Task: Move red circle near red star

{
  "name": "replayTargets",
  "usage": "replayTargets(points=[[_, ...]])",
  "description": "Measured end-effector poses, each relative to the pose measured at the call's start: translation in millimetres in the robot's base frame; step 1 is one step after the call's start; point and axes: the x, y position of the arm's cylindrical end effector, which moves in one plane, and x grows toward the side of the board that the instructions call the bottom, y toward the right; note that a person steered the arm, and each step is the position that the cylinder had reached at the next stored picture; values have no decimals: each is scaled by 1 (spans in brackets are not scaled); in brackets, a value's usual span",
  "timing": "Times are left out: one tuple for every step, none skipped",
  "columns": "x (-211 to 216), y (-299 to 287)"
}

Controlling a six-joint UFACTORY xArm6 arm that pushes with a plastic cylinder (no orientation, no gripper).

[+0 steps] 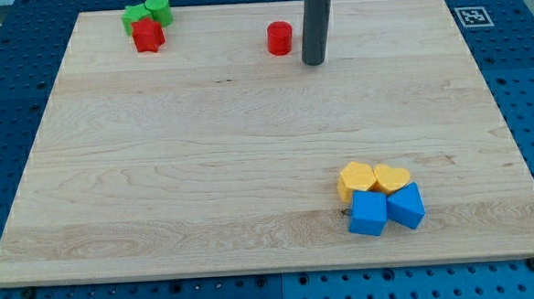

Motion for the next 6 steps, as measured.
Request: replayTargets(points=[[-22,-47],[-35,-138],[-42,-172],[-21,-114],[-22,-55],[-67,-47]])
